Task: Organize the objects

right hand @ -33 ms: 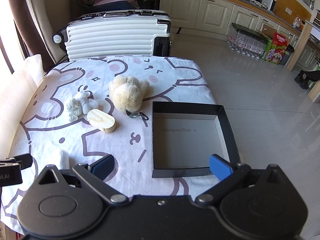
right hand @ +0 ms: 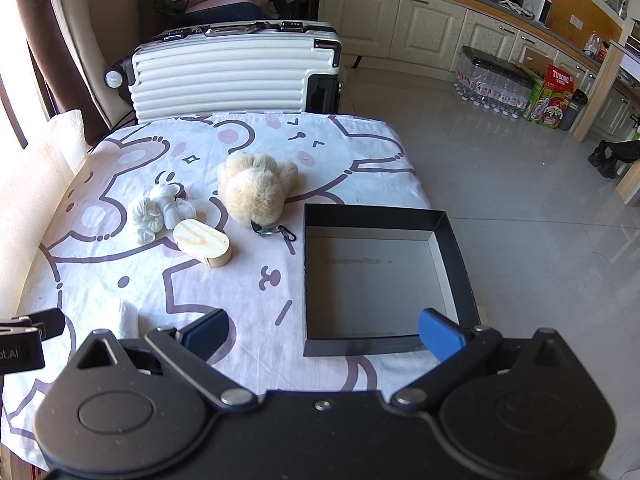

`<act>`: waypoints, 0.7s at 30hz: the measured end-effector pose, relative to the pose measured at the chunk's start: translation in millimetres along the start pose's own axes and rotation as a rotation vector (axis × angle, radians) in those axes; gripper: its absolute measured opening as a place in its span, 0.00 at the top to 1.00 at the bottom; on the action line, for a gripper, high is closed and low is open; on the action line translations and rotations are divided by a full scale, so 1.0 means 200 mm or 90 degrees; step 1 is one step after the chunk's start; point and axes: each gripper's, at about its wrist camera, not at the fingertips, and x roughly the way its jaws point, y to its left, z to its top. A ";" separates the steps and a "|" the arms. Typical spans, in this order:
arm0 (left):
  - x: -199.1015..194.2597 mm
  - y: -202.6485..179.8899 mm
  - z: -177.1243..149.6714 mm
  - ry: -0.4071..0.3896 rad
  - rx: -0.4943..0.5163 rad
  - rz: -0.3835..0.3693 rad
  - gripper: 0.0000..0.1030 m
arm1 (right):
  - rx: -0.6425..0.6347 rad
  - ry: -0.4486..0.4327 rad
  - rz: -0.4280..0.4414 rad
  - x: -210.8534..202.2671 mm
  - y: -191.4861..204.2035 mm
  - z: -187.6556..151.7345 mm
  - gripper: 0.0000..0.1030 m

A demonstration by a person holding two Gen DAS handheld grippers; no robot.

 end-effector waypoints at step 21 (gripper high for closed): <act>0.08 0.05 0.24 -0.003 0.004 -0.002 0.00 | 0.015 -0.017 0.020 0.08 0.11 0.29 0.00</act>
